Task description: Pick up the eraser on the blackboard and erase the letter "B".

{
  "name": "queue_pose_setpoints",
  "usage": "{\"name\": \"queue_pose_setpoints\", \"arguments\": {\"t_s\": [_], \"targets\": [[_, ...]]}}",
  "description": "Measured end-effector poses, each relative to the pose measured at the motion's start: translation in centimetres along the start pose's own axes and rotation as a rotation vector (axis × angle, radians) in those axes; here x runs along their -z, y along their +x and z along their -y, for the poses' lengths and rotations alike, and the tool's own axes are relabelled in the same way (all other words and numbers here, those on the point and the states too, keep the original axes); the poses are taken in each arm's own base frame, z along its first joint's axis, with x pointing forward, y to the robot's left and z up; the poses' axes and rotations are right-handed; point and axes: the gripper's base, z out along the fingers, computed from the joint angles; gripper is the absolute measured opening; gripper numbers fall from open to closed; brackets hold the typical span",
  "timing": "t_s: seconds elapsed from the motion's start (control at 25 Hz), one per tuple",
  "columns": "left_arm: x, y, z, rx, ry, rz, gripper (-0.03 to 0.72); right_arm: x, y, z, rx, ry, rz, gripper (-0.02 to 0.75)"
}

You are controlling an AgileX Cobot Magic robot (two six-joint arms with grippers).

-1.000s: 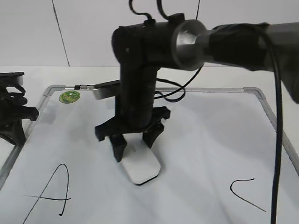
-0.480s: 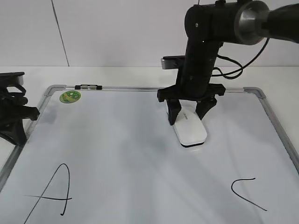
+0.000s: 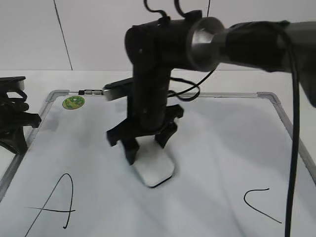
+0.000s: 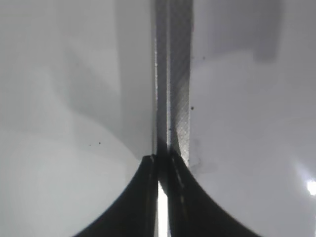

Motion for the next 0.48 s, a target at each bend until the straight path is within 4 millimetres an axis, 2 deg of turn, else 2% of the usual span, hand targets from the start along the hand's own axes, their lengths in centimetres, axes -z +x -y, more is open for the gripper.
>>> {"name": "queue_pose_setpoints", "arguments": {"t_s": [0.04, 0.2, 0.32, 0.48], "targets": [[0.0, 0.0, 0.0, 0.000, 0.000, 0.000, 0.016, -0.1, 0.3, -2.2, 0.040, -0.035, -0.008, 0.528], [0.0, 0.0, 0.0, 0.000, 0.000, -0.002, 0.016, -0.2, 1.3, -6.1, 0.139, -0.063, -0.014, 0.528], [0.0, 0.0, 0.0, 0.000, 0.000, -0.004, 0.016, -0.3, 1.5, -6.9, 0.170, -0.046, -0.013, 0.528], [0.0, 0.1, 0.0, 0.000, 0.000, -0.006, 0.016, -0.3, 1.2, -6.0, 0.146, -0.014, -0.007, 0.528]]}}
